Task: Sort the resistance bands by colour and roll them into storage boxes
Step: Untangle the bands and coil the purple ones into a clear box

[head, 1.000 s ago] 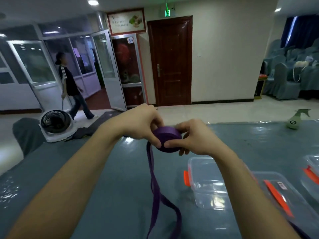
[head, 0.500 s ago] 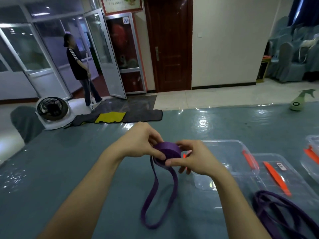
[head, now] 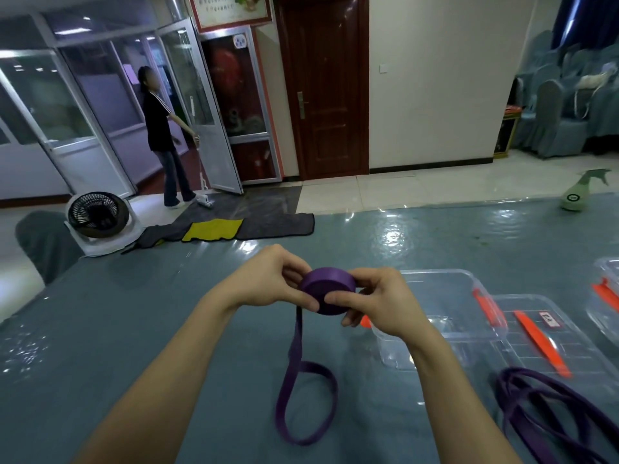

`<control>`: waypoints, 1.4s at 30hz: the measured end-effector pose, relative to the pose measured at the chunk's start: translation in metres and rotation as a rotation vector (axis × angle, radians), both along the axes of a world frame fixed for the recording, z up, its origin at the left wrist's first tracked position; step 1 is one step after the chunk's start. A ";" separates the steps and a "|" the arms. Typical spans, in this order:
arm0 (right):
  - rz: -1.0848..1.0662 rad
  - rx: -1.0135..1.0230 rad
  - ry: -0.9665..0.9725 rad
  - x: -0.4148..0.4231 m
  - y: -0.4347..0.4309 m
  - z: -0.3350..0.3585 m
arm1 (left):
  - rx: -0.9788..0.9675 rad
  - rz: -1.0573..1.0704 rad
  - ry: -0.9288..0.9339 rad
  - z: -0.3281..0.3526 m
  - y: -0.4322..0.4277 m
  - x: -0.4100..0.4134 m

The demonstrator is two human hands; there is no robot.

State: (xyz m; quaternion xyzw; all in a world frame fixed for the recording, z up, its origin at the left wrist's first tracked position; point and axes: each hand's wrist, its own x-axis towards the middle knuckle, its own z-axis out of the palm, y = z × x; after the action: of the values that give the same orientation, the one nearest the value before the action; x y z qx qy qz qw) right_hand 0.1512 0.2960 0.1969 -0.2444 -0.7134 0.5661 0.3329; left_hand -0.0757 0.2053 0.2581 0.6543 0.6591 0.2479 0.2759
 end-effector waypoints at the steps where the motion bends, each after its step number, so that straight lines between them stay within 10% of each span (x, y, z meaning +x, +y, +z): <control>1: 0.009 -0.036 0.026 -0.001 0.000 -0.001 | 0.015 0.011 -0.019 0.000 0.000 -0.001; 8: 0.003 0.222 -0.328 -0.012 -0.003 -0.011 | 0.042 -0.069 0.788 0.018 0.016 0.016; 12: -0.021 0.293 -0.361 -0.015 0.000 -0.014 | 0.053 -0.086 0.885 0.017 0.025 0.020; 21: -0.078 0.172 -0.188 -0.003 0.013 -0.010 | 0.038 -0.015 0.340 0.016 0.023 0.005; 30: -0.058 0.239 -0.302 -0.011 0.011 -0.013 | 0.093 -0.064 0.578 0.023 0.028 0.014; 42: -0.023 -0.253 0.256 0.007 0.003 0.004 | 0.147 -0.033 -0.190 0.026 0.022 -0.001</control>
State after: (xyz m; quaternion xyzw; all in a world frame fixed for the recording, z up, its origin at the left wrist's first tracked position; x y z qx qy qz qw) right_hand 0.1585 0.2991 0.2012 -0.2187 -0.5853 0.6740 0.3941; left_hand -0.0767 0.2276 0.2836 0.6571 0.5990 0.3517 0.2927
